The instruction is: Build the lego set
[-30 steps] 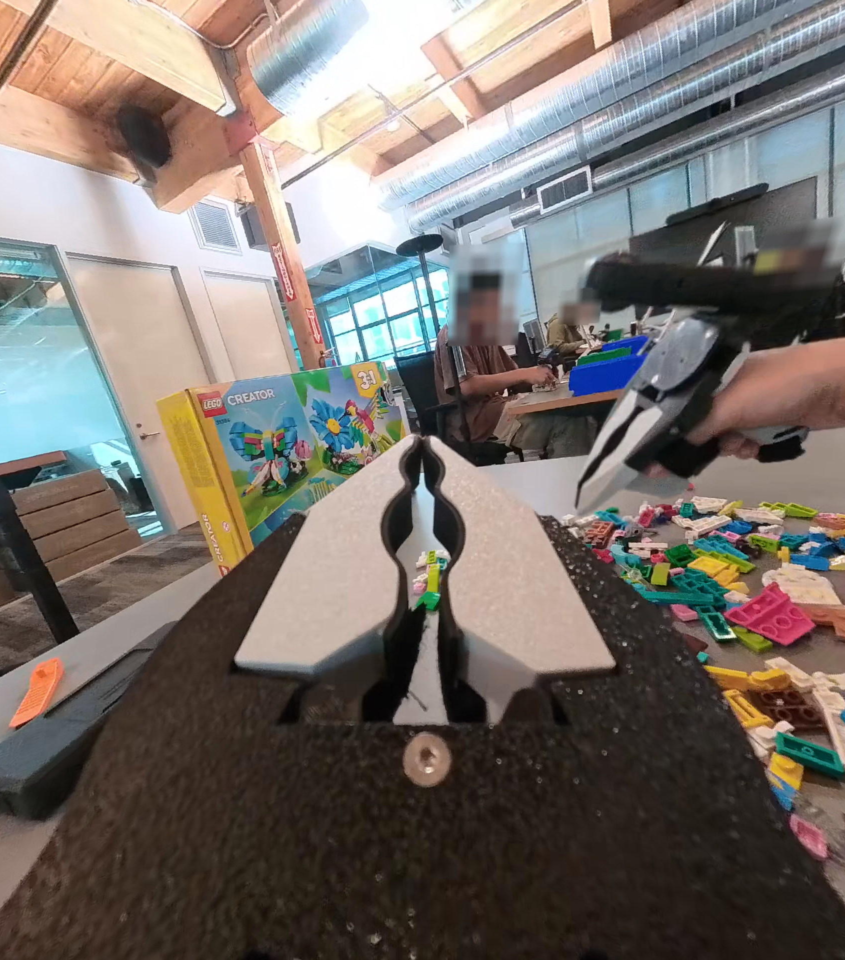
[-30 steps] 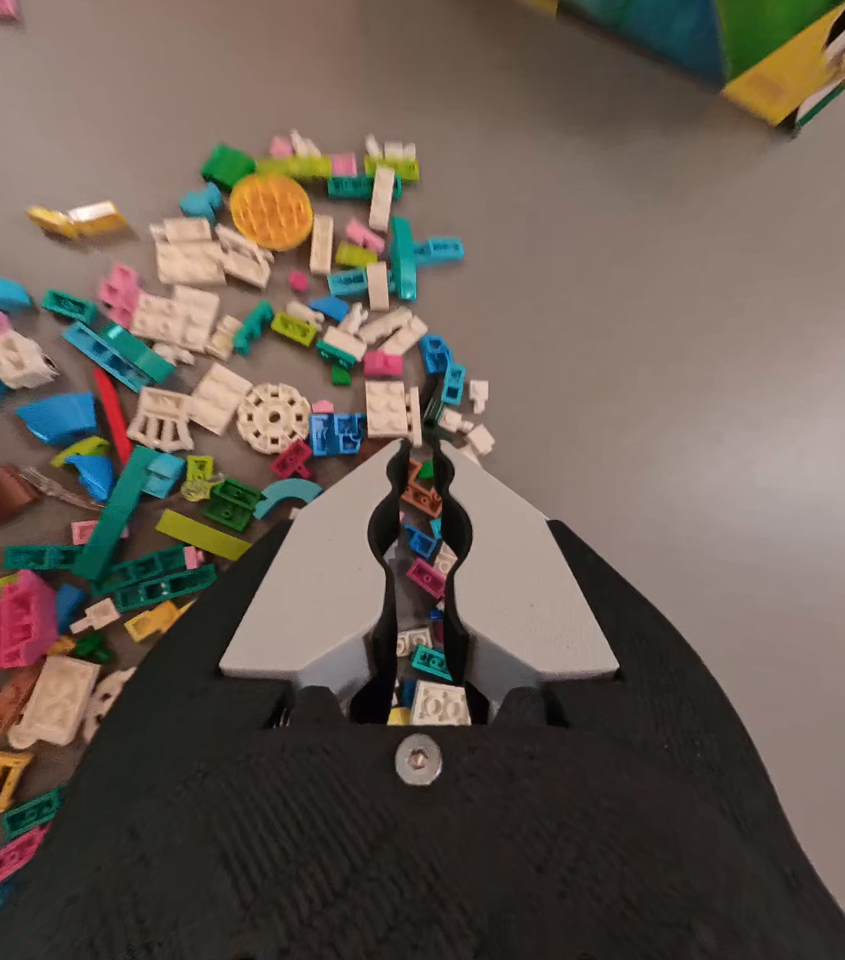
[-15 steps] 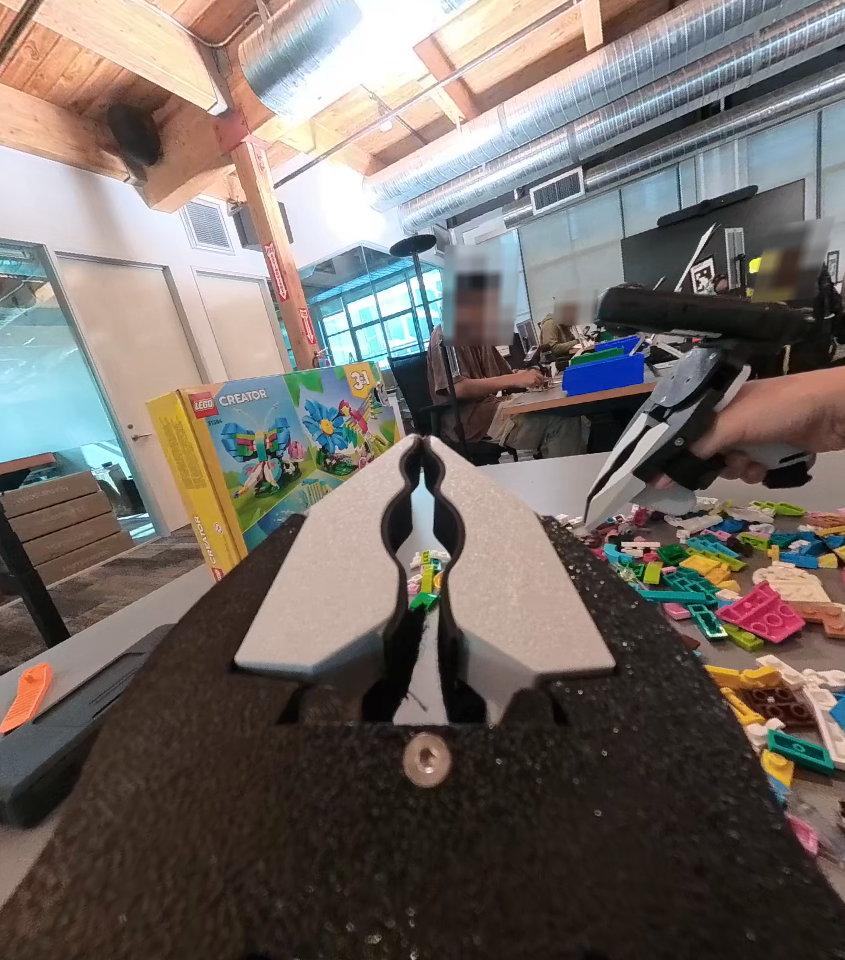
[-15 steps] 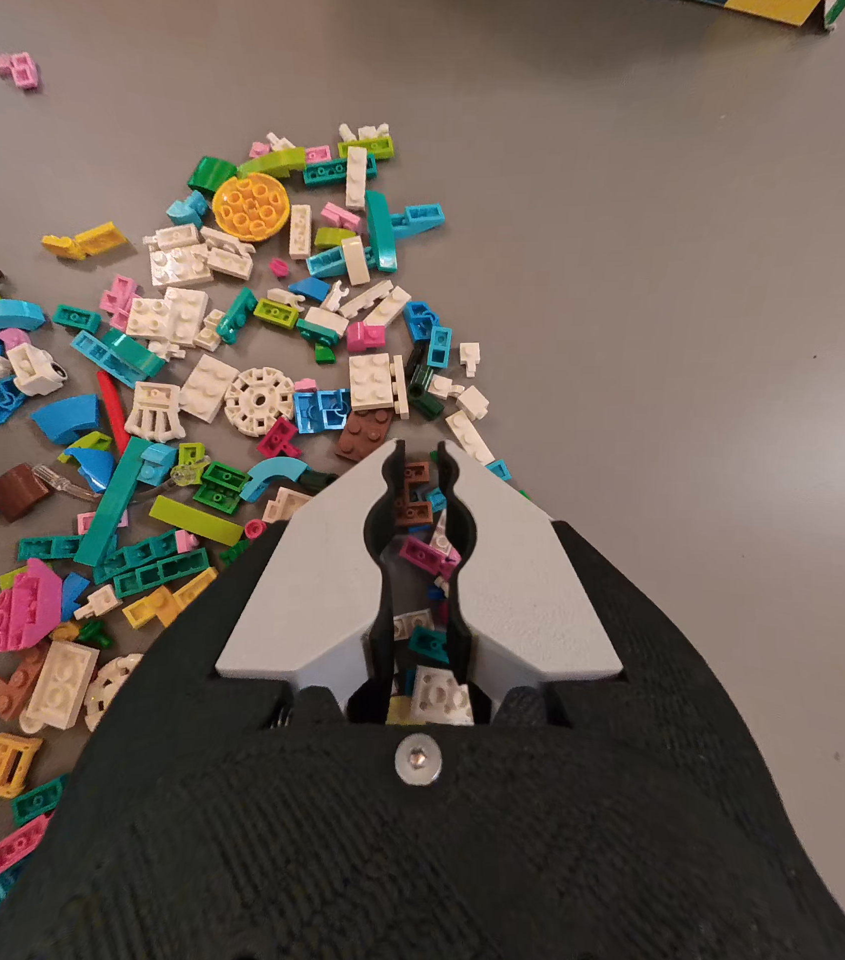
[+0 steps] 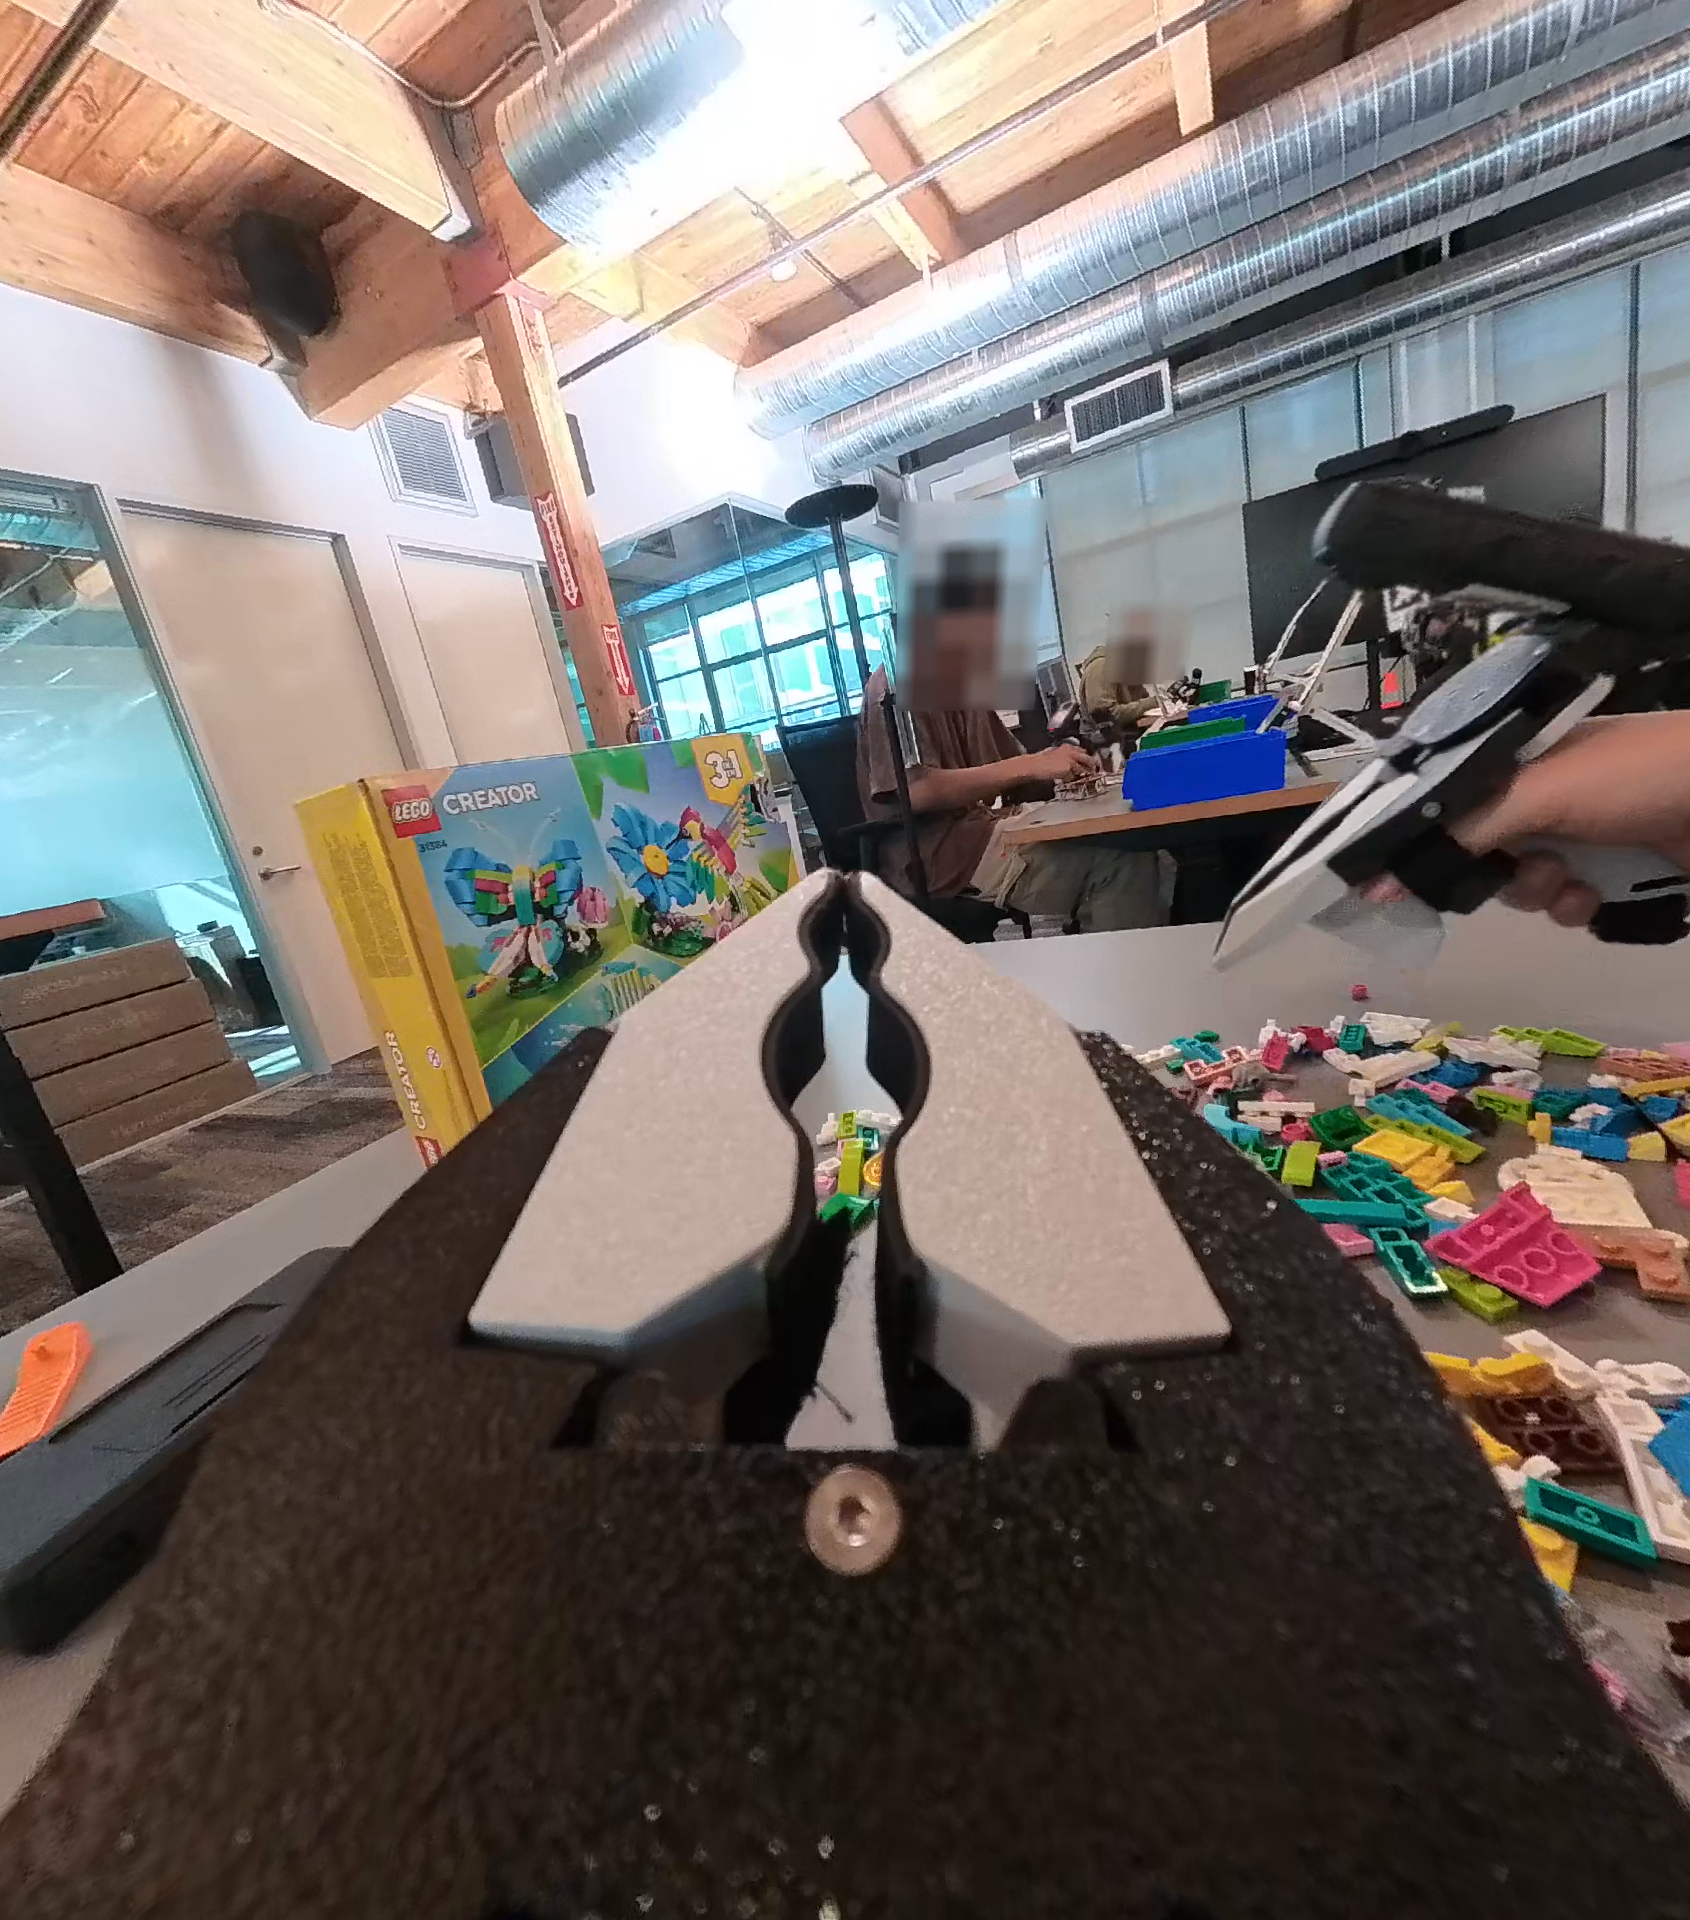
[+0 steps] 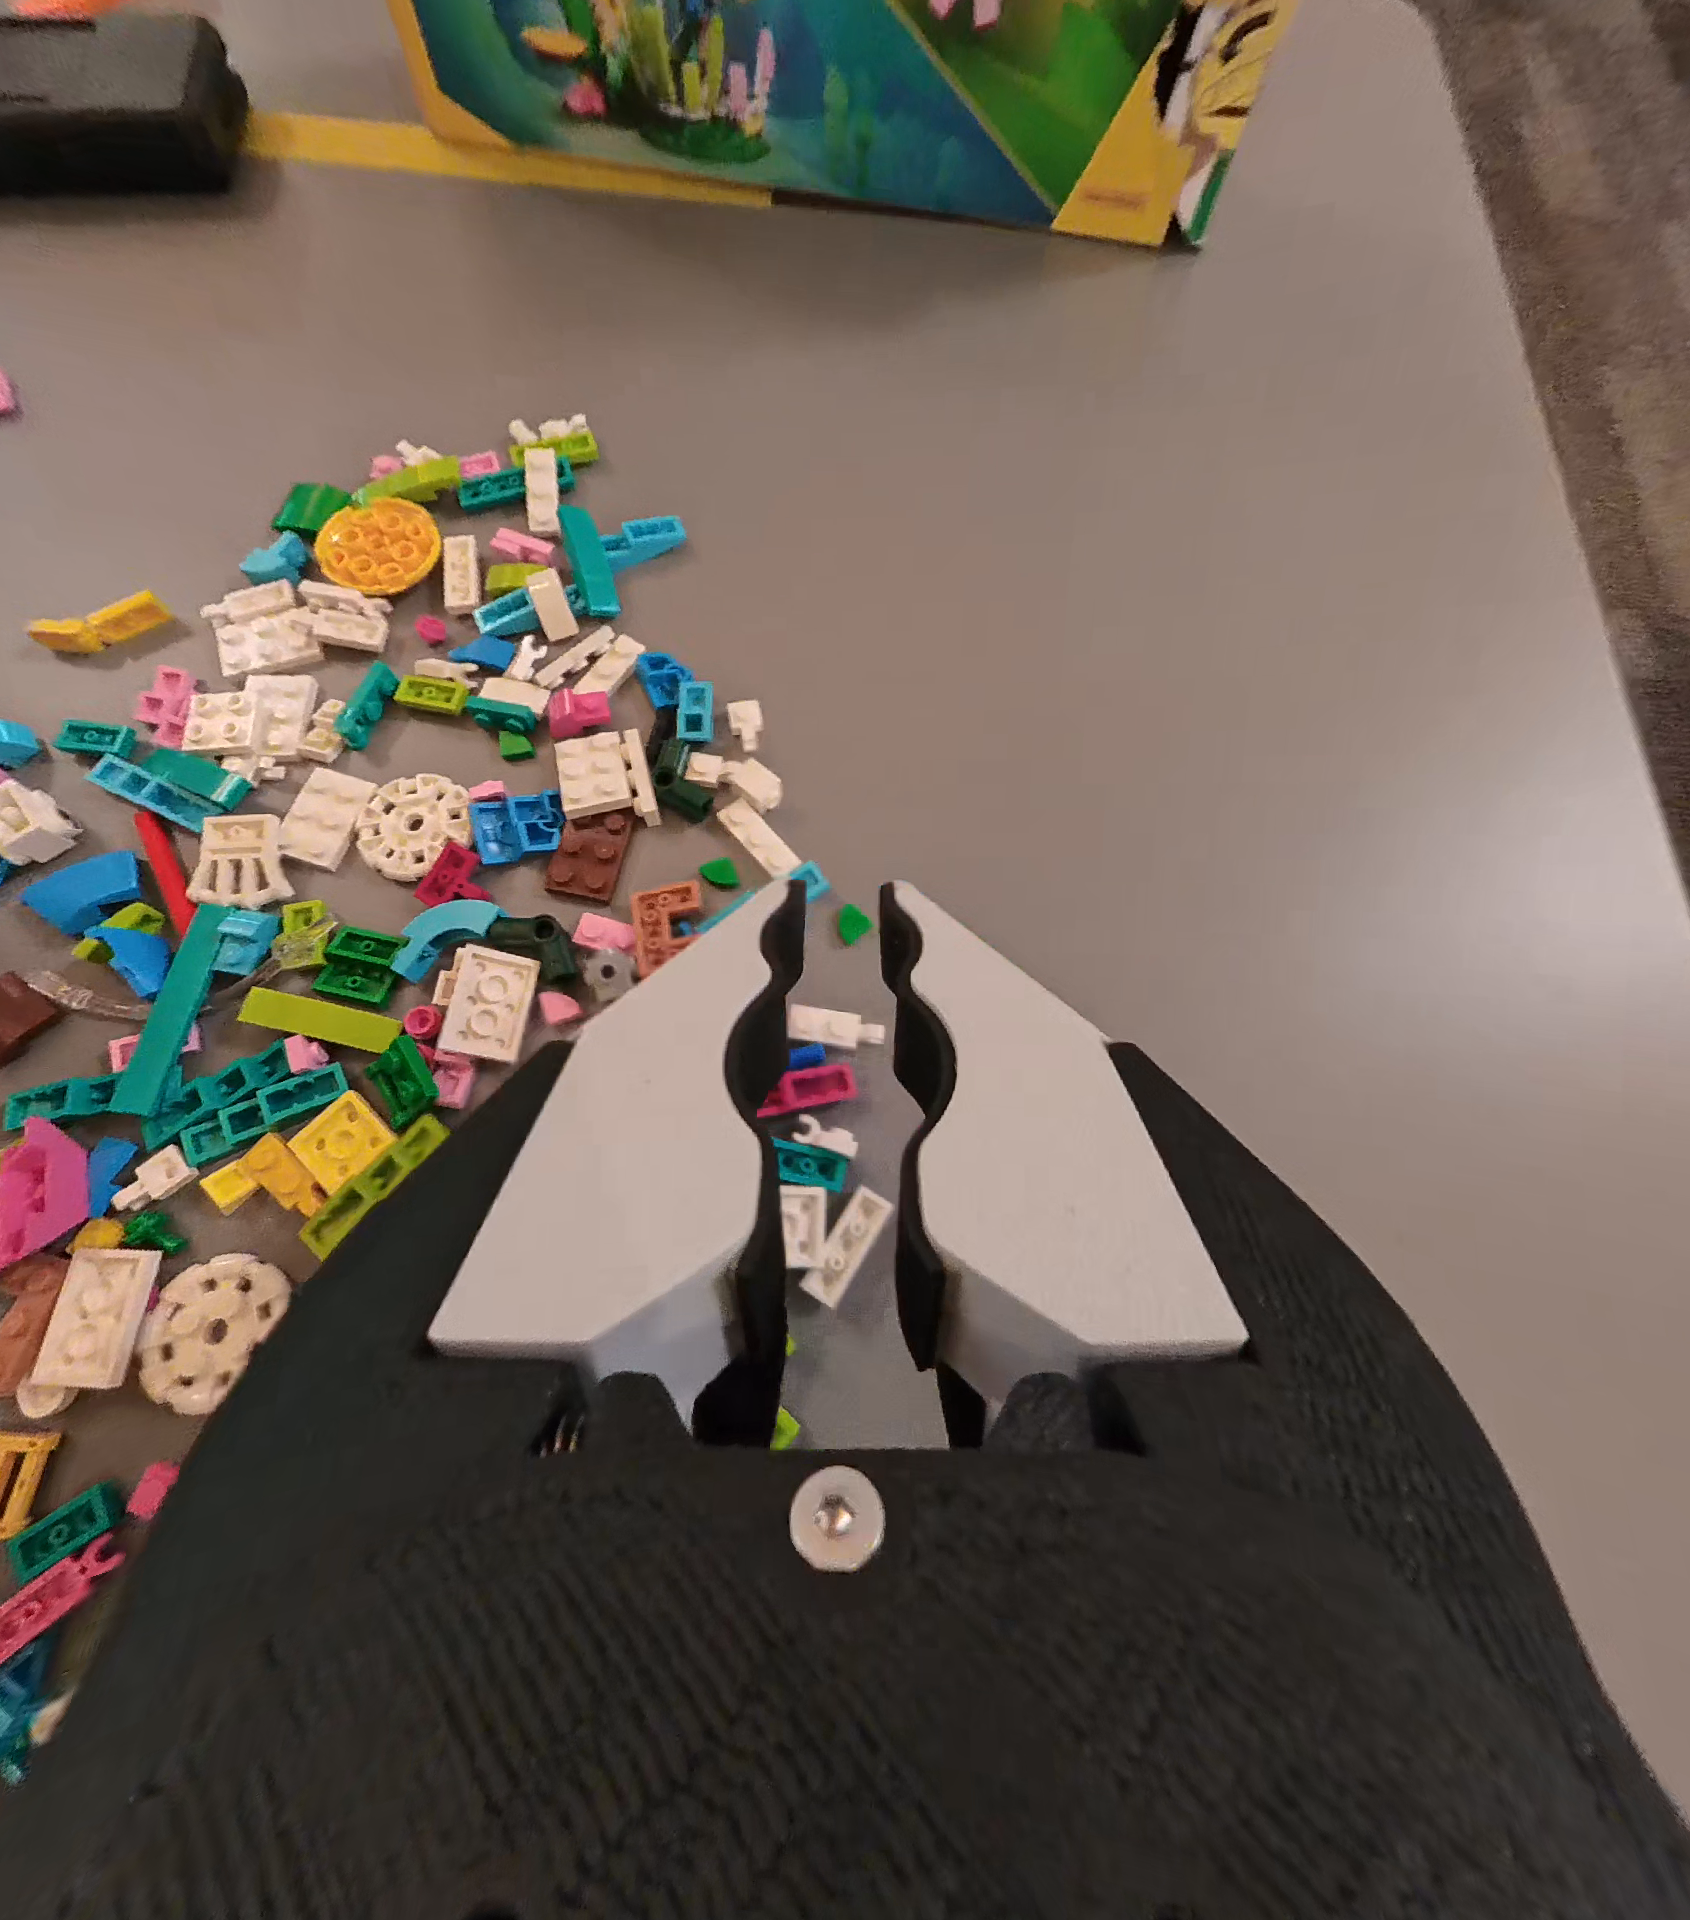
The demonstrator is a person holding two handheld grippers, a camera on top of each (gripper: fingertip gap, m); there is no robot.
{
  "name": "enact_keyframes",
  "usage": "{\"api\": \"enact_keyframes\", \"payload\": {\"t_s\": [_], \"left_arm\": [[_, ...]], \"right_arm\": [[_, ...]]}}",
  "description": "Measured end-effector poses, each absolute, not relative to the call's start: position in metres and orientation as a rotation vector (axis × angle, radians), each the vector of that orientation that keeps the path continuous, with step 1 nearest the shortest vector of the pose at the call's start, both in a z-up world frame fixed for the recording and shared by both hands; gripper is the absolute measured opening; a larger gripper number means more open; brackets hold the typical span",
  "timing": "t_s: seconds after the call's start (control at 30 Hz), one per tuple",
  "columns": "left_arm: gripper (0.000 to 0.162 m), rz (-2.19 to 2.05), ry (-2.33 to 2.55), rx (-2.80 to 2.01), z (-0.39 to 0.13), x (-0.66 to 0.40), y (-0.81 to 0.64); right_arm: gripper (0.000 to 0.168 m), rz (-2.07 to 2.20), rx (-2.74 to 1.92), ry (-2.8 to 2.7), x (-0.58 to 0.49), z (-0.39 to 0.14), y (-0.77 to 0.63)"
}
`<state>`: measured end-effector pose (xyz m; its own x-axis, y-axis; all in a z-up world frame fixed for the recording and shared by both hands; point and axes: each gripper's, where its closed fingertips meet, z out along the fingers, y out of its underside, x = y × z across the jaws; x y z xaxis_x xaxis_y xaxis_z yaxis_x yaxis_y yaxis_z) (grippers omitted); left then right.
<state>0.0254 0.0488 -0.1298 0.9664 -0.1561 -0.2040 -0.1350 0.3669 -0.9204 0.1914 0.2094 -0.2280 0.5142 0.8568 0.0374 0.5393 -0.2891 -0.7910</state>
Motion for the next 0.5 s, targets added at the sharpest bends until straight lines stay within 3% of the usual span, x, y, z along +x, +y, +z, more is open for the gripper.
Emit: {"api": "enact_keyframes", "payload": {"t_s": [0.5], "left_arm": [[0.0,-0.019,0.266,-1.196,-0.129,0.024,0.049]], "right_arm": [[0.011,0.698,-1.893,-1.168,0.183,-0.225,0.195]]}}
